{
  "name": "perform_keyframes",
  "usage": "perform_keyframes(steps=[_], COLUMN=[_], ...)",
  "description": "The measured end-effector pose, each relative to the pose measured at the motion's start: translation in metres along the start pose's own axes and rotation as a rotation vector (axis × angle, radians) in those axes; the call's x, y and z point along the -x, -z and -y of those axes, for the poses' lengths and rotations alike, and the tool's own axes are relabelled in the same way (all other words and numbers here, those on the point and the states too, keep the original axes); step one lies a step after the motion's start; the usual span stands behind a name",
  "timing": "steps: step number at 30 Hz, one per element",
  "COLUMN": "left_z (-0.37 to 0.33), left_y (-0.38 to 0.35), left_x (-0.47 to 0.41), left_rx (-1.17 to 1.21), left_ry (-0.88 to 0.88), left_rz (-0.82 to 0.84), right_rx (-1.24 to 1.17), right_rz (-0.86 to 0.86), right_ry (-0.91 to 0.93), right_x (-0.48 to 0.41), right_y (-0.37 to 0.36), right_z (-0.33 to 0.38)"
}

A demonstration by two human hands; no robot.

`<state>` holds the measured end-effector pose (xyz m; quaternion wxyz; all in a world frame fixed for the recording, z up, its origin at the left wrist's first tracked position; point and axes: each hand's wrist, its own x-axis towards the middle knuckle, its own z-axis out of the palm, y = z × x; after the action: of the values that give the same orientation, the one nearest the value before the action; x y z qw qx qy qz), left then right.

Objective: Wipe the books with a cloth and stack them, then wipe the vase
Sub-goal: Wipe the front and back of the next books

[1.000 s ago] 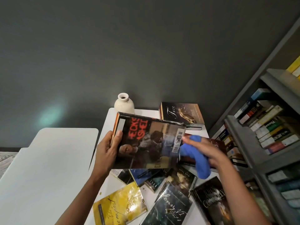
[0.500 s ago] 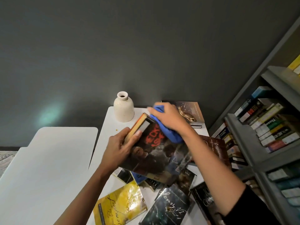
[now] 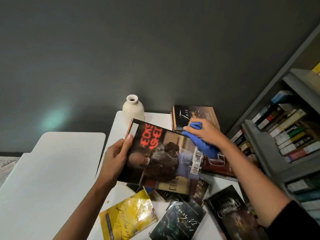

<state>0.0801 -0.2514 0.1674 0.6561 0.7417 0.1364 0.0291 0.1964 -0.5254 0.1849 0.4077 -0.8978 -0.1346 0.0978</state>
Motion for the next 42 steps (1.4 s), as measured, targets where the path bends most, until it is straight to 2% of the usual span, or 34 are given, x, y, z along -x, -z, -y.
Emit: perform_keyframes(steps=[2,6,8,14,22,24,27,30,36,38,42], left_z=[0.0,0.002,0.001,-0.005,-0.002,0.001,0.004,-0.001,-0.003,-0.002,-0.006], left_y=[0.001,0.002,0.002,0.001,0.0,0.0,-0.004,-0.008,-0.004,-0.004,-0.01], left_x=[0.001,0.0,-0.001,-0.001,0.0,0.001,0.003,0.003,-0.002,-0.001,-0.002], left_rx=[0.024,0.096,0.108,0.125,0.089,0.068,0.079,0.118,0.165,0.163,0.173], left_ry=[0.064,0.177,0.183,0.188,0.171,0.171,0.165,0.162,0.143,0.133,0.086], left_rz=[0.031,0.005,-0.007,-0.054,-0.073,-0.067,-0.065,-0.105,-0.128,-0.11,-0.096], right_rx=[-0.068,-0.269,-0.315,0.127,0.287,0.289,0.283,0.286,0.228,0.266,0.329], right_rz=[-0.06,-0.556,-0.658,-0.556,-0.312,-0.328,-0.461,-0.565,-0.322,-0.411,-0.662], right_ry=[-0.051,-0.119,-0.045,0.244,0.468,0.44,0.285,0.28,0.47,0.435,0.239], right_x=[0.001,0.006,0.018,0.044,0.098,0.093,0.063,0.054,0.1,0.081,0.035], right_y=[0.011,0.022,0.018,-0.026,-0.088,-0.081,-0.051,-0.048,-0.099,-0.085,-0.042], right_z=[-0.009,-0.018,-0.01,0.001,0.0,-0.007,-0.008,0.0,0.002,-0.002,0.01])
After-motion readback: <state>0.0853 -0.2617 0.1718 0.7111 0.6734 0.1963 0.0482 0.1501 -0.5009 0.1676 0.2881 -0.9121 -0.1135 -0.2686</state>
